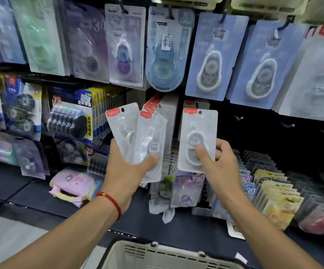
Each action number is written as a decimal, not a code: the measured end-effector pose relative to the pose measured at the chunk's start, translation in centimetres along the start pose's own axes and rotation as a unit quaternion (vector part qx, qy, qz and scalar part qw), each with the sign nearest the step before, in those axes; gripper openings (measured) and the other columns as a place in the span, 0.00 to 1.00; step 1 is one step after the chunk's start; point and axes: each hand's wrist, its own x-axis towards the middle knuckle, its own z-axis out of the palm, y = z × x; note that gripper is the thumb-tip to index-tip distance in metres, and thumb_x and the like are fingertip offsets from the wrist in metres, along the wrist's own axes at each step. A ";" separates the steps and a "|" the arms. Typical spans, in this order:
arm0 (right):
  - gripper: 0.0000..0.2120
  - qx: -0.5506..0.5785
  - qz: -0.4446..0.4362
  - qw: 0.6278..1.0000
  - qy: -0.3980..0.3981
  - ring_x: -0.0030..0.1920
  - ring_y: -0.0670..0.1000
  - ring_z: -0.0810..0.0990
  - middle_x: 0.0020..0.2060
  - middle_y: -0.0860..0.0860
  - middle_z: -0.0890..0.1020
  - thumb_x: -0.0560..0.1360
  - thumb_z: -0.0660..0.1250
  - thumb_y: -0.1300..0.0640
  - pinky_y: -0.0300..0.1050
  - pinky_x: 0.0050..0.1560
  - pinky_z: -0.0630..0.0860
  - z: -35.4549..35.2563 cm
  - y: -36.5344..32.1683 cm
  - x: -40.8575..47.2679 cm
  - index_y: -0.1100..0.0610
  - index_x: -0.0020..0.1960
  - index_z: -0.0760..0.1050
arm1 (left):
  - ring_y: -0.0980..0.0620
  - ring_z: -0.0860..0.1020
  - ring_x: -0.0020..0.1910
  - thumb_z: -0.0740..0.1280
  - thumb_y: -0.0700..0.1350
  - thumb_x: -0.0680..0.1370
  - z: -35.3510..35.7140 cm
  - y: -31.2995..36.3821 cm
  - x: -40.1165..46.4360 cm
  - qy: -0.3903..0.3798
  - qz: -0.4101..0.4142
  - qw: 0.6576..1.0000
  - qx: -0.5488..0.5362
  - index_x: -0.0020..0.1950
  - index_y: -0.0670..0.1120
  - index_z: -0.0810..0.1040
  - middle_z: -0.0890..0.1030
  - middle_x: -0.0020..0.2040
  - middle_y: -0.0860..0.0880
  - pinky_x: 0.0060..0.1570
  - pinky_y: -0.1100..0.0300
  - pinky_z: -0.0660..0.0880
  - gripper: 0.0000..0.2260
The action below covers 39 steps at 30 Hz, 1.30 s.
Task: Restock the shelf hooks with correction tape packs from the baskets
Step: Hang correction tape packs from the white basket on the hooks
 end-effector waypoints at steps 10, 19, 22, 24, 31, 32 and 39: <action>0.18 0.056 0.076 0.996 -0.008 0.41 0.49 0.89 0.50 0.45 0.84 0.82 0.68 0.44 0.45 0.37 0.82 0.8 0.3 1.1 0.52 0.67 0.72 | 0.59 0.84 0.58 0.83 0.40 0.68 0.5 0.8 -0.9 0.015 0.026 1.000 -0.001 0.69 0.58 0.72 0.84 0.60 0.59 0.51 0.63 0.82 0.35; 0.17 0.062 0.156 0.974 -0.152 0.52 0.55 0.87 0.54 0.54 0.87 0.83 0.69 0.51 0.53 0.54 0.86 0.3 0.5 0.9 0.58 0.68 0.78 | 0.57 0.83 0.60 0.83 0.43 0.67 1.0 0.5 -1.4 -0.020 0.012 1.000 -0.009 0.71 0.57 0.72 0.83 0.62 0.57 0.51 0.62 0.83 0.37; 0.16 0.059 0.098 0.967 -0.228 0.47 0.53 0.87 0.51 0.54 0.87 0.79 0.73 0.48 0.53 0.51 0.86 0.8 -1.4 -0.3 0.55 0.63 0.81 | 0.53 0.84 0.61 0.84 0.45 0.65 1.2 0.6 -1.6 -0.047 0.001 0.999 -0.015 0.71 0.56 0.72 0.84 0.62 0.54 0.52 0.57 0.83 0.38; 0.15 0.039 0.073 0.967 -0.243 0.44 0.50 0.86 0.50 0.54 0.87 0.78 0.75 0.50 0.50 0.48 0.86 1.3 -2.0 -0.7 0.55 0.61 0.81 | 0.51 0.83 0.62 0.85 0.46 0.65 1.2 0.6 -1.8 -0.066 -0.001 0.998 -0.018 0.71 0.56 0.72 0.84 0.63 0.52 0.54 0.53 0.83 0.38; 0.14 0.057 0.058 0.963 -0.256 0.49 0.56 0.87 0.52 0.61 0.86 0.78 0.76 0.51 0.53 0.50 0.86 0.9 -1.1 -0.7 0.59 0.58 0.81 | 0.46 0.83 0.64 0.85 0.52 0.66 1.4 1.3 -2.0 -0.090 -0.035 0.991 -0.092 0.73 0.53 0.71 0.83 0.65 0.48 0.55 0.55 0.82 0.40; 0.16 0.066 0.057 0.964 -0.252 0.49 0.55 0.87 0.51 0.59 0.87 0.76 0.76 0.49 0.52 0.50 0.85 0.8 -0.9 -0.7 0.58 0.58 0.80 | 0.45 0.82 0.65 0.84 0.52 0.68 1.4 1.3 -2.0 -0.091 -0.043 0.989 -0.105 0.74 0.52 0.71 0.83 0.66 0.48 0.56 0.52 0.83 0.38; 0.18 0.057 0.024 0.996 -0.057 0.46 0.51 0.86 0.47 0.47 0.86 0.70 0.68 0.39 0.56 0.46 0.81 0.1 0.0 0.0 0.47 0.55 0.73 | 0.45 0.82 0.65 0.75 0.42 0.76 0.8 1.1 -1.7 -0.053 -0.051 0.992 -0.098 0.73 0.55 0.72 0.83 0.66 0.50 0.61 0.34 0.79 0.27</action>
